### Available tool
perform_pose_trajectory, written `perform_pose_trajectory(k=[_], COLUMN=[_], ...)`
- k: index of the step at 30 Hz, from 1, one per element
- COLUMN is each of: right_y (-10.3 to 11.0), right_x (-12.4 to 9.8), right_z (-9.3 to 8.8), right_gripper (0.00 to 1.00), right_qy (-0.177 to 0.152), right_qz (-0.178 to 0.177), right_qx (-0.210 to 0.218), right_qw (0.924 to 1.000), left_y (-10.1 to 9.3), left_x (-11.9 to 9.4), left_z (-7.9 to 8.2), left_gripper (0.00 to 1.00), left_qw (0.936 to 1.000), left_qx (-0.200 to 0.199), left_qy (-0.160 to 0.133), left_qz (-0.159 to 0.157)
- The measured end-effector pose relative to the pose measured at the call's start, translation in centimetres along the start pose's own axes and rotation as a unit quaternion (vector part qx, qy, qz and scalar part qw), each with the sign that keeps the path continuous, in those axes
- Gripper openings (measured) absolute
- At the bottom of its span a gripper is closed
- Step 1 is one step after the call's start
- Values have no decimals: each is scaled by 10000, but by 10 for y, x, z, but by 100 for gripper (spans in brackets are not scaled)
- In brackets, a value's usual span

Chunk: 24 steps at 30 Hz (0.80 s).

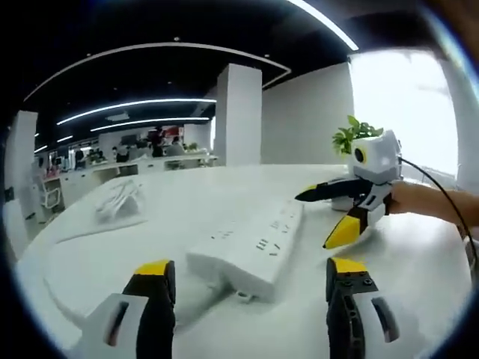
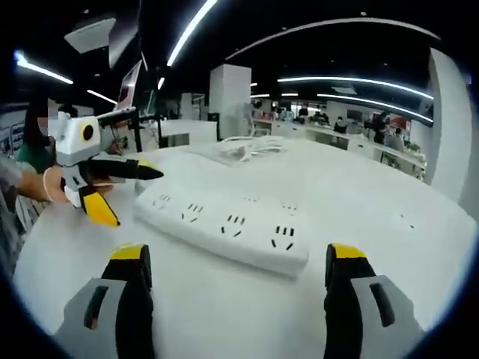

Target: Straighten the power strip on the desk, plug the charger into it

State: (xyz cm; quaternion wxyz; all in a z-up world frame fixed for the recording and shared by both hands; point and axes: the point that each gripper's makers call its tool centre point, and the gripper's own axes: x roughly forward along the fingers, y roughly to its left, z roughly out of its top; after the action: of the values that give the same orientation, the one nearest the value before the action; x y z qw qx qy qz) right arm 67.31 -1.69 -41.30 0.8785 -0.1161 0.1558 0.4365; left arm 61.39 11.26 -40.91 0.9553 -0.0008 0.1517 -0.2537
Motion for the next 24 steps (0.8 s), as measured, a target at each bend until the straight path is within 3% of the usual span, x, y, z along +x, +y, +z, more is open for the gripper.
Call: perform_pose_trajectory(k=[12, 24], right_y=[4, 10], right_x=[4, 4], right_z=[-3, -3], right_gripper=[95, 89], right_qy=[60, 41], right_qz=[133, 242], right_qx=[26, 82], right_qw=[9999, 9997], left_y=[-1, -6], left_x=[4, 7], left_z=[-6, -6], left_gripper=[74, 66], left_qw=[9995, 9991], left_qx=[228, 275], left_qy=[226, 244], left_qz=[-66, -199])
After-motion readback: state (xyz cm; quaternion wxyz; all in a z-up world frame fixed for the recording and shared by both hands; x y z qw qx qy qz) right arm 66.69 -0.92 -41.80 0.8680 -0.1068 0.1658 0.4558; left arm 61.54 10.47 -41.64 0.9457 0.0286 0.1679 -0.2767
